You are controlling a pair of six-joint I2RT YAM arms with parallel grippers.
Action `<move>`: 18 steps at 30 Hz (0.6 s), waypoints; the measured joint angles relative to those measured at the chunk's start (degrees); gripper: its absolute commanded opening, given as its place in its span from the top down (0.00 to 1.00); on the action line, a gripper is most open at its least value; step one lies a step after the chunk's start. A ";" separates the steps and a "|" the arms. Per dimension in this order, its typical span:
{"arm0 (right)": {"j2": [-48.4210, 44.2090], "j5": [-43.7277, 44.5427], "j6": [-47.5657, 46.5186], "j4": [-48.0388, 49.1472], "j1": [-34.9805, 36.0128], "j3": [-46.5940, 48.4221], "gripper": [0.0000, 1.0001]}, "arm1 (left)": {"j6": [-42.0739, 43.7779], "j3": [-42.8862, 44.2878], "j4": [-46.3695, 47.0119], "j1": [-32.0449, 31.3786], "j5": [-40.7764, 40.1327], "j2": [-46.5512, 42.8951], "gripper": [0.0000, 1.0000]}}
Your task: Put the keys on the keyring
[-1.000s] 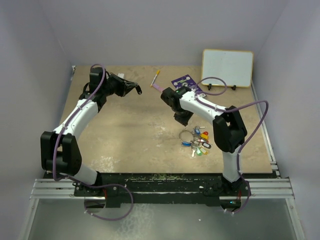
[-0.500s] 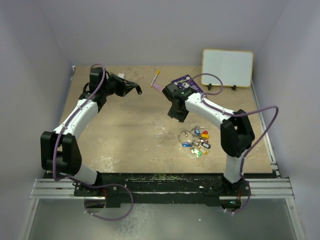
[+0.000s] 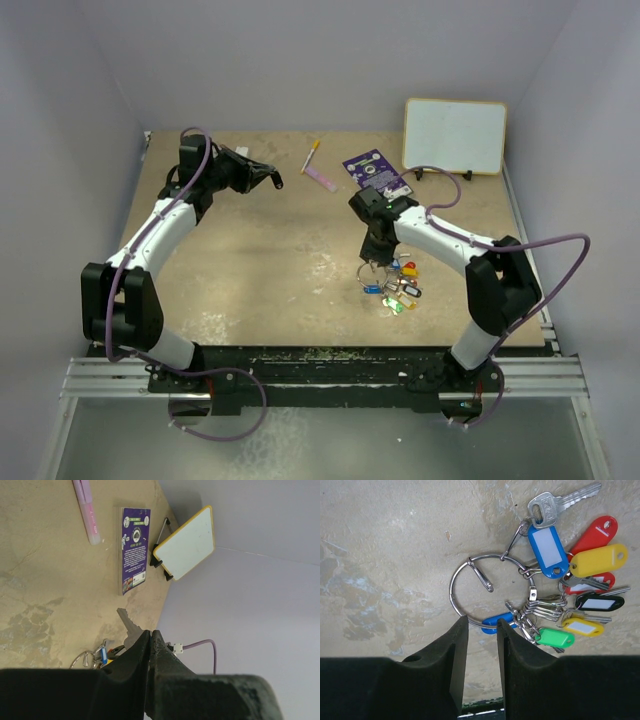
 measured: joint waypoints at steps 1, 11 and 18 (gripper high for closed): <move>-0.04 0.02 -0.39 0.04 0.00 -0.17 0.70 | 0.00 0.00 0.00 0.00 0.00 0.00 0.96; 1.86 -1.27 -4.31 4.87 -0.09 -2.01 0.79 | 0.17 0.00 0.00 0.00 -0.22 0.00 0.96; 3.58 -1.22 -5.77 6.40 -0.57 -4.15 0.73 | 0.20 0.00 0.00 0.00 -0.24 0.00 0.96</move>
